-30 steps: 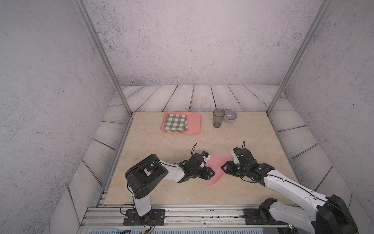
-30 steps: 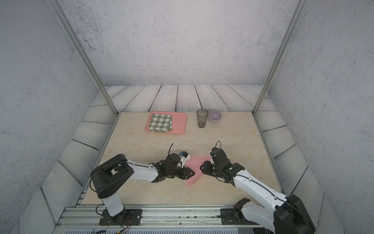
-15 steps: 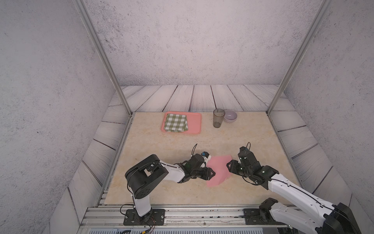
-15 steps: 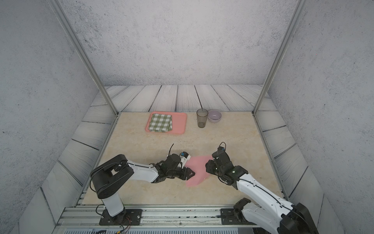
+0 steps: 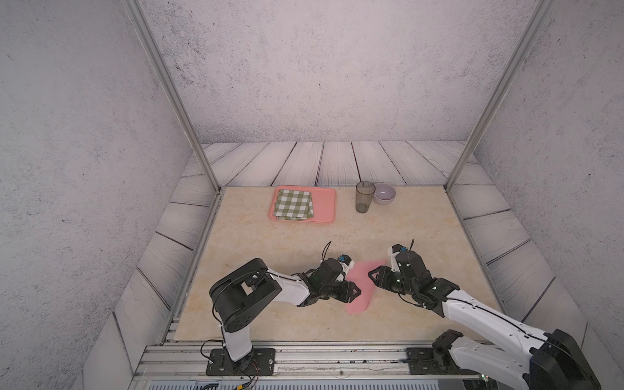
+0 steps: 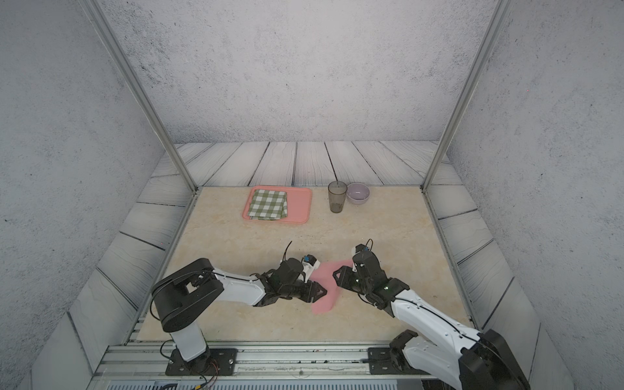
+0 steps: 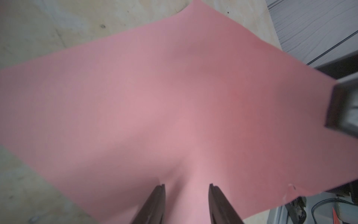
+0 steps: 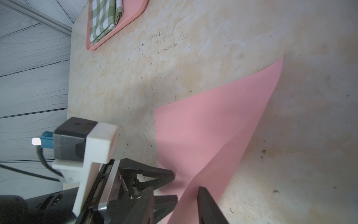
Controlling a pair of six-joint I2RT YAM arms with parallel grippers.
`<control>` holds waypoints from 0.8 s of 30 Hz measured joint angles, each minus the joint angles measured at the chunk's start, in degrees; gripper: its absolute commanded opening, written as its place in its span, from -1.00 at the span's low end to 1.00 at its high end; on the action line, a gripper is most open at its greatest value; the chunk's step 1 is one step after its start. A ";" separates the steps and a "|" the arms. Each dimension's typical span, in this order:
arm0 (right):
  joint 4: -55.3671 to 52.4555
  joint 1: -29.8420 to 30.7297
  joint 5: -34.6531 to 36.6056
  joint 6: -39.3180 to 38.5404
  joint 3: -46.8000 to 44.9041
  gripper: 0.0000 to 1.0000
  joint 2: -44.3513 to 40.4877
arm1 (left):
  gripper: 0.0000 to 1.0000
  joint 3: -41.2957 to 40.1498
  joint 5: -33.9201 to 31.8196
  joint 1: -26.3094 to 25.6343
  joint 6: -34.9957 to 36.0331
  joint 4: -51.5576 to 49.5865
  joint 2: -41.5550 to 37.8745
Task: Fold the square paper diagonally
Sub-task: Fold the paper at the center of the board.
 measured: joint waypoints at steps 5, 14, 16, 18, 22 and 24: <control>0.81 0.04 -0.02 -1.16 1.46 -0.23 3.32 | -0.14 0.07 0.02 -0.61 1.07 -0.48 -0.15; 3.08 0.04 0.02 -2.56 2.54 -0.30 6.08 | -0.02 0.61 0.09 -1.64 4.42 -6.21 -2.43; 3.37 0.04 0.09 -2.69 2.54 -0.31 6.34 | 0.02 0.68 0.09 -1.88 5.38 -8.17 -3.34; 3.58 0.04 0.15 -2.78 2.54 -0.36 6.38 | 0.05 0.70 0.22 -1.99 6.40 -10.14 -4.55; 4.11 0.04 0.33 -3.08 2.49 -0.48 6.36 | 0.11 1.36 0.33 -2.16 8.66 -13.75 -7.08; 4.28 0.04 0.55 -2.99 2.45 -0.58 6.36 | 0.13 2.03 0.52 -2.32 9.79 -15.43 -8.39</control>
